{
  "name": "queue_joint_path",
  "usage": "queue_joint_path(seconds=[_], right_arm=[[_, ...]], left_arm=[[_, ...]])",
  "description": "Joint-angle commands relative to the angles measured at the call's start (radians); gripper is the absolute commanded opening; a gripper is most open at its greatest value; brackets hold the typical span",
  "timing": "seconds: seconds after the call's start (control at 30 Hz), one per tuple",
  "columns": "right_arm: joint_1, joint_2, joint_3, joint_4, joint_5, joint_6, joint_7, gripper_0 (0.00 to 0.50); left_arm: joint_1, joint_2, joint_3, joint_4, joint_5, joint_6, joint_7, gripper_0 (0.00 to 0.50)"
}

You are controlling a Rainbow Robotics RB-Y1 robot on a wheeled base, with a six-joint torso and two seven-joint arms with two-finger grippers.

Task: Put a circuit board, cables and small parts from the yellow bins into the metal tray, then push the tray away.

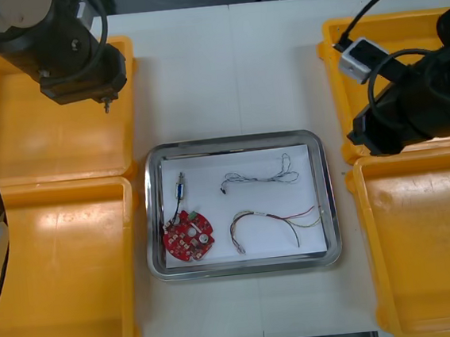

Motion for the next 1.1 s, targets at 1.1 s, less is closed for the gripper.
queue_joint_path(seconds=[1.1], right_arm=[[0.324, -0.179, -0.433, 0.149, -0.067, 0.003, -0.189, 0.500]], left_arm=[[0.160, -0.175, -0.437, -0.077, -0.193, -0.204, 0.299, 0.000]])
